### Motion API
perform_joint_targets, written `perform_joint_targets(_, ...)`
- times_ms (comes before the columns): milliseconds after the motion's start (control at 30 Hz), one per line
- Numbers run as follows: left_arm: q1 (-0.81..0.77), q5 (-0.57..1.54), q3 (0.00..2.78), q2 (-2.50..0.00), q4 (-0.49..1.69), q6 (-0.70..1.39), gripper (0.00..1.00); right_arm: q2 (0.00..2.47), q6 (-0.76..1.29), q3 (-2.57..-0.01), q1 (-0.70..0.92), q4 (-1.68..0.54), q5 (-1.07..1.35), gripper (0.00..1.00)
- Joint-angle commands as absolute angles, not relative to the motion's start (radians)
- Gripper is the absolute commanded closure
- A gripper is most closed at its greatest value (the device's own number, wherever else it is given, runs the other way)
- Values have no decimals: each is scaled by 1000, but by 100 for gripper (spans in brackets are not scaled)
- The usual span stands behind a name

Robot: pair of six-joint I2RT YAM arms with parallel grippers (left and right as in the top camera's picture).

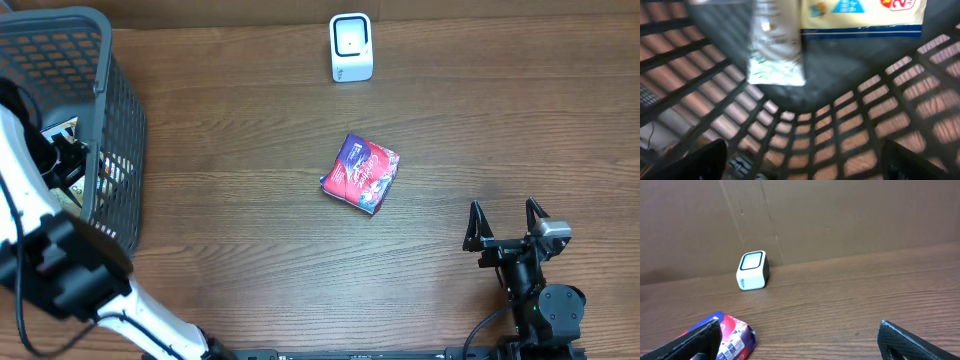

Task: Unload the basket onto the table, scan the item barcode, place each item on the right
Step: 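Lower the left gripper into the basket and grasp the yellow snack bag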

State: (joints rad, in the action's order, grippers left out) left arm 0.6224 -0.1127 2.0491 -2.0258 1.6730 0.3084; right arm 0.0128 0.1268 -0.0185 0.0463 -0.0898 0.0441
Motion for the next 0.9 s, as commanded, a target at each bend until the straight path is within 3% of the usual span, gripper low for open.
perform_joint_targets(0, 629, -96, 1966, -1843, 1682, 299, 12, 3, 123, -8, 44, -83, 35, 0)
perform_joint_targets(100, 650, -96, 1929, -1769, 1650, 298, 18, 3, 123, -8, 44, -83, 35, 0)
perform_joint_targets(200, 675, -88, 1929, -1734, 1647, 299, 43, 3, 123, -8, 44, -82, 35, 0)
perform_joint_targets(400, 697, -89, 1875, -1730, 1679, 291, 51, 3, 123, -8, 44, -83, 35, 0)
perform_joint_targets(467, 698, -83, 1808, -1730, 1666, 293, 68, 3, 123, -8, 44, -83, 35, 0)
perform_joint_targets(600, 698, -85, 1710, -1729, 1640, 296, 80, 3, 123, -8, 44, -83, 35, 0)
perform_joint_targets(667, 698, -84, 1699, -1729, 1634, 296, 93, 3, 123, -8, 44, -83, 35, 0)
perform_joint_targets(833, 698, -84, 1721, -1714, 1619, 296, 94, 3, 123, -8, 44, -82, 35, 0)
perform_joint_targets(867, 698, -85, 1730, -1708, 1604, 295, 83, 3, 123, -8, 44, -82, 35, 0)
